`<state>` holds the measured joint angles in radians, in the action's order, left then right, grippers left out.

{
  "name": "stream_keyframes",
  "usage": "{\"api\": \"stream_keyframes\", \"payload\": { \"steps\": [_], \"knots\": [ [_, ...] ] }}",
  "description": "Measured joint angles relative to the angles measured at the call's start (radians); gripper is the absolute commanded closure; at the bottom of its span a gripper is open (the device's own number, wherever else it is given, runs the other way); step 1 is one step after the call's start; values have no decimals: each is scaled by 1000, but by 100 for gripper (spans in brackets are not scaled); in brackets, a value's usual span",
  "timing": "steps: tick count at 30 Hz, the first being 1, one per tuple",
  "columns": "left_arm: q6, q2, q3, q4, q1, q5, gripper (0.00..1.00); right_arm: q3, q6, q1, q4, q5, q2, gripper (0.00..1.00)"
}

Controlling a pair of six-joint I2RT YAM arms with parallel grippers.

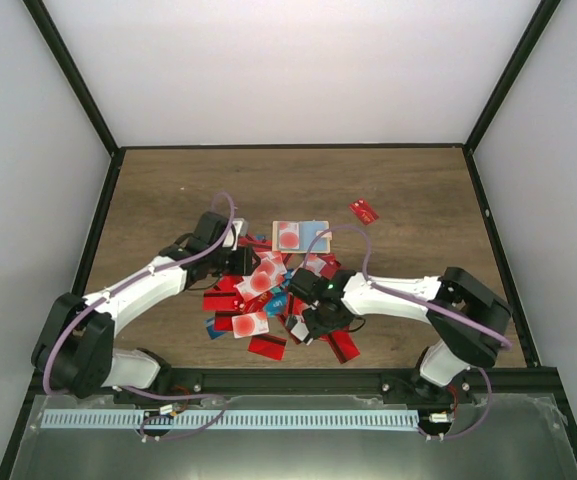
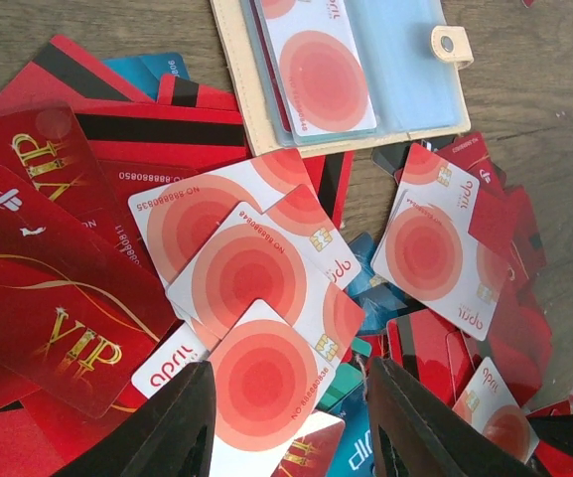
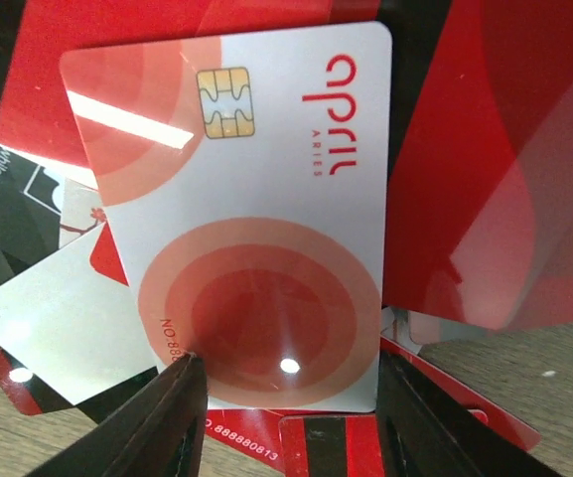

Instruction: Put the credit cards into the card holder

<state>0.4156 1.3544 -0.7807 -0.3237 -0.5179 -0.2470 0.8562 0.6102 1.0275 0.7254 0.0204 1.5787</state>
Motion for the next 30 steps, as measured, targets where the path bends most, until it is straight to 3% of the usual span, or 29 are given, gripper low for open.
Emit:
{"api": "stream_keyframes", "payload": {
  "steps": [5,18,21,27,30],
  "knots": [
    [3,-4,16,14,0,-1,56,4,1,8,-16,0,3,56],
    [34,-65,36,55,-6,-28,57,-55,10,10,-163,-62,-91,78],
    [51,-95,69,60,-17,-54,58,-102,17,-9,-227,-107,-145,74],
    [106,-114,110,55,-81,-114,58,-189,23,-137,-314,-206,-244,54],
    [140,-118,134,65,-143,-138,57,-219,12,-204,-361,-269,-296,53]
  ]
}}
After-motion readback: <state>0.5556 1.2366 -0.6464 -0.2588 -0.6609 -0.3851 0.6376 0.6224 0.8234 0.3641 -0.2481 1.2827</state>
